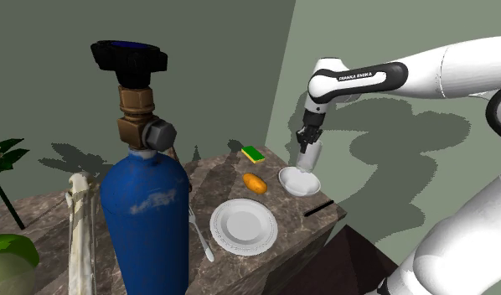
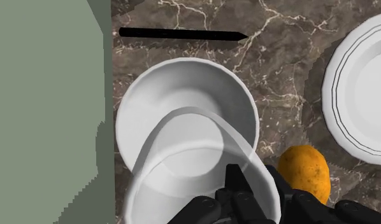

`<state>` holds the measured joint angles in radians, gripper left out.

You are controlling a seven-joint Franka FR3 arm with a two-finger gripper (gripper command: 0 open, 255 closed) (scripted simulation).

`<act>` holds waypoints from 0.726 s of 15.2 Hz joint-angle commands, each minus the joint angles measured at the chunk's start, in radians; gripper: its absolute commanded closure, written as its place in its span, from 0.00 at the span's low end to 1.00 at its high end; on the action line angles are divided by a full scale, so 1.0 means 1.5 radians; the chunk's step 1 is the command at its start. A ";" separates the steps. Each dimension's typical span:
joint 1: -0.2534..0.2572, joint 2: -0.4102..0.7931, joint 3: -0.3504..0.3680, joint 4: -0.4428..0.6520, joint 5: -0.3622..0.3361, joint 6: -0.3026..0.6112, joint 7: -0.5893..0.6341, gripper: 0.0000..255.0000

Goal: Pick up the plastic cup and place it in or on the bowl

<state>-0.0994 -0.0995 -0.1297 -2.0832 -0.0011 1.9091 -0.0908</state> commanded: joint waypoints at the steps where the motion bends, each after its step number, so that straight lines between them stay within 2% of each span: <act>1: 0.000 0.006 0.000 -0.011 0.001 0.017 -0.001 1.00; 11: 0.000 0.035 -0.002 -0.065 0.005 0.101 -0.005 1.00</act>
<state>-0.1006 -0.0479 -0.1326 -2.1733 0.0058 2.0502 -0.0989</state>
